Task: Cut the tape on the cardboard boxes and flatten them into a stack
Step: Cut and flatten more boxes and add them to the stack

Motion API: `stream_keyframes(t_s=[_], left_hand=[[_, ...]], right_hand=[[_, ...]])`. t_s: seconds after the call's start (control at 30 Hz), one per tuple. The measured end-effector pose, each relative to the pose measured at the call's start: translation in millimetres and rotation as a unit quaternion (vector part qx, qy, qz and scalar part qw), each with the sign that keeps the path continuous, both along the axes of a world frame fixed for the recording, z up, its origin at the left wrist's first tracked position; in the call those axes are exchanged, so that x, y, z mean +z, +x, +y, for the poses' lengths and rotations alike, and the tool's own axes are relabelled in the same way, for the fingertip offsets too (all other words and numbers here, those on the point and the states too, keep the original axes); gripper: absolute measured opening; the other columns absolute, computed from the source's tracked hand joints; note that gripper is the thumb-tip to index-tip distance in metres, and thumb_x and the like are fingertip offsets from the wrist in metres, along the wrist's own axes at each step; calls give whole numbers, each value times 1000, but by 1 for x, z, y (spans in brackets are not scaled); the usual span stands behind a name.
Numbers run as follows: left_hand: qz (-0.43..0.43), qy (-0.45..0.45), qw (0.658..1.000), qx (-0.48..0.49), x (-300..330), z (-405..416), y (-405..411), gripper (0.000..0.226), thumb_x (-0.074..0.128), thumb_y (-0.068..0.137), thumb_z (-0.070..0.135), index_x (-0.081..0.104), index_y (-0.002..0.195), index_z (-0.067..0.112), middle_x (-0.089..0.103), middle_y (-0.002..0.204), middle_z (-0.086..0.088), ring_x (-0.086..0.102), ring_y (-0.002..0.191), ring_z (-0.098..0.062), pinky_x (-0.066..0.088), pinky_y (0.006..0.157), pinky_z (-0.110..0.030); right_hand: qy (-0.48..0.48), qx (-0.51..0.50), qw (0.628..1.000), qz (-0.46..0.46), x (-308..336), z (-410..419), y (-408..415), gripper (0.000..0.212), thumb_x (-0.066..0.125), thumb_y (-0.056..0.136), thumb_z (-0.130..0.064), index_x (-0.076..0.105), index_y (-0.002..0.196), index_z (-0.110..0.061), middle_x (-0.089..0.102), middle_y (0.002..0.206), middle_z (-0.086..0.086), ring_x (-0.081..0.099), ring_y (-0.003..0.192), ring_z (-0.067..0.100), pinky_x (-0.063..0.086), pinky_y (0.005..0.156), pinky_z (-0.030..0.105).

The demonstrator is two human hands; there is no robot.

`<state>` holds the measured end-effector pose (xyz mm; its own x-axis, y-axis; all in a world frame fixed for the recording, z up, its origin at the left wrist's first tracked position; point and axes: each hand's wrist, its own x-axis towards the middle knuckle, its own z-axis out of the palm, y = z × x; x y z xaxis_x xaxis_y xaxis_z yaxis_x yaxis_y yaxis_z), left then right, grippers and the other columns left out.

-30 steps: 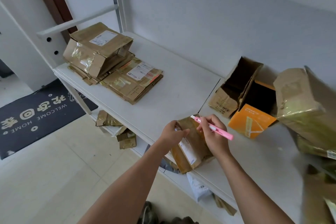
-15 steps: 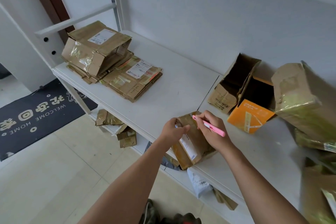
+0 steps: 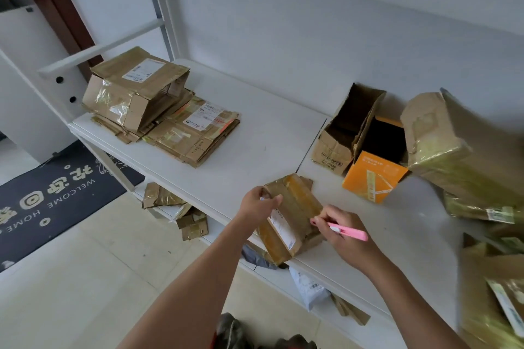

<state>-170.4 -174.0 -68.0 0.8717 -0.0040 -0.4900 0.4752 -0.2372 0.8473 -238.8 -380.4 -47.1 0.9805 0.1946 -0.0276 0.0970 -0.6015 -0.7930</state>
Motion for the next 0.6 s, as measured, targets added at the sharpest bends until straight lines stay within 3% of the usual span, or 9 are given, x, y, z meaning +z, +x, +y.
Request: stream_keyframes(t_s=[0.07,0.17,0.3,0.4,0.47,0.53,0.6], left_hand=[[2,9,1000,-2,1,0,0,27,68,92,23,62,110,4,63,96,-1,59,85,-14,47,72,-25],[5,8,1000,0,2,-1,-1,27,69,91,24,63,111,6,65,103,-4,61,90,-17,49,79,-28],[-4,42,999,-6,8,-3,-2,25,69,91,26,63,107,8,65,100,-4,60,86,-15,47,74,-26],[7,97,995,-39,13,-6,-5,33,71,88,32,57,108,9,62,99,-3,57,85,-13,45,66,-25],[30,140,986,-86,15,-12,-11,42,72,87,37,53,110,7,59,97,-2,55,85,-13,44,68,-26],[36,201,970,-134,20,-19,-18,47,70,87,40,49,110,5,56,96,-1,54,82,-13,45,70,-28],[0,234,958,-163,22,-25,-23,60,69,87,35,38,128,4,49,119,-6,53,98,-20,49,84,-32]], right_hand=[[12,-20,1000,16,5,-11,-23,24,59,97,-14,54,74,-16,62,66,-11,59,60,5,43,52,15],[49,-61,997,-1,6,-19,-51,23,60,95,-11,55,73,-12,63,68,-2,58,56,4,42,51,13],[151,-194,968,-41,-3,-26,-73,23,59,95,-9,56,72,-7,62,65,9,59,59,13,48,57,24],[217,-299,927,-66,-9,-35,-82,8,58,95,-8,58,87,-9,66,70,11,64,68,22,54,65,26],[257,-345,901,-64,-12,-38,-85,5,60,94,-14,57,93,-9,68,73,12,66,71,26,56,67,32],[279,-369,883,-79,-17,-40,-86,18,65,93,-30,62,88,-13,68,74,11,67,76,31,57,71,35],[319,-394,859,-77,-20,-41,-85,22,66,92,-38,63,84,-17,68,76,12,68,79,33,58,79,40]])
